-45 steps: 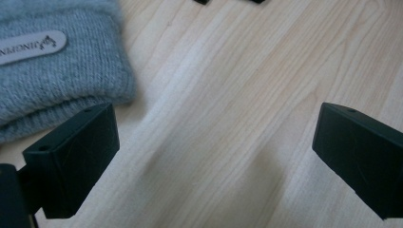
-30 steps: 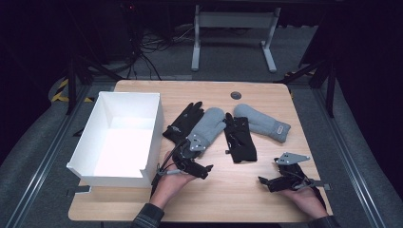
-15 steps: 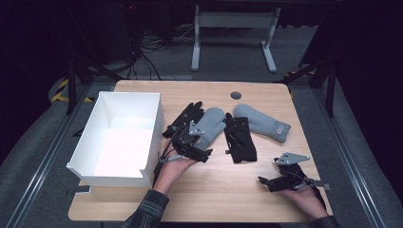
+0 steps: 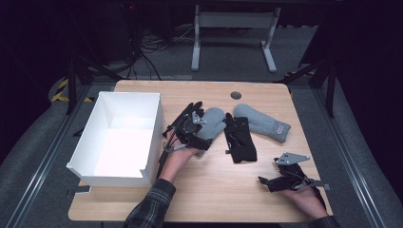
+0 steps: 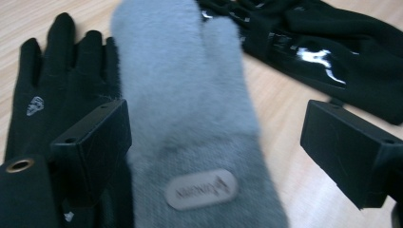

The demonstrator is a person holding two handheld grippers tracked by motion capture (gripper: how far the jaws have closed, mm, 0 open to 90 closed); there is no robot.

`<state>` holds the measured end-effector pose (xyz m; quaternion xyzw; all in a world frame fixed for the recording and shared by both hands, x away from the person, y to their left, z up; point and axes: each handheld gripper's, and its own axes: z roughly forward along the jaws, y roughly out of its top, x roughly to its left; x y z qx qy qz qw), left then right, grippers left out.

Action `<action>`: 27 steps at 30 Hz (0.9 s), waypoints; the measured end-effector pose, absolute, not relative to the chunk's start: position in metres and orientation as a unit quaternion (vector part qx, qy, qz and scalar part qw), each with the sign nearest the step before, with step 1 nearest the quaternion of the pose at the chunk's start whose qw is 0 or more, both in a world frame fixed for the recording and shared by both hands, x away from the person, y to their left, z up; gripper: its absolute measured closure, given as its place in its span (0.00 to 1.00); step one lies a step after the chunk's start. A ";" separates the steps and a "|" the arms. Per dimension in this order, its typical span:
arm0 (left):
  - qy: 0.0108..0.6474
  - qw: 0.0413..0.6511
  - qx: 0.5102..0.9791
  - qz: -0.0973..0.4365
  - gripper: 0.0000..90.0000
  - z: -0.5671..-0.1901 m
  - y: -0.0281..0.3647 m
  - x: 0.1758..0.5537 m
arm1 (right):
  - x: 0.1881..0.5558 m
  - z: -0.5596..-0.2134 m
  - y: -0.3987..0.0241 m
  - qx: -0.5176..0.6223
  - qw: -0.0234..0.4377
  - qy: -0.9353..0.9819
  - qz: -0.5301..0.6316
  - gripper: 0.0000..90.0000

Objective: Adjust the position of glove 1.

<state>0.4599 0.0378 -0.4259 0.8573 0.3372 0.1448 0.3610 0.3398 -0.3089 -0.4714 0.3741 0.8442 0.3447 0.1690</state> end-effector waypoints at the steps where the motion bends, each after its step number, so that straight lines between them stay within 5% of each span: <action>1: 0.341 0.364 0.855 0.143 0.13 -0.427 0.038 0.463 | 0.340 -0.471 -0.309 0.374 0.169 0.844 0.345 0.01; 17: 0.360 0.339 0.860 0.126 0.19 -0.445 0.029 0.493 | 0.340 -0.471 -0.309 0.374 0.169 0.844 0.345 0.01; 27: 0.351 0.327 0.870 0.115 0.35 -0.445 0.024 0.496 | 0.340 -0.471 -0.309 0.374 0.169 0.844 0.345 0.01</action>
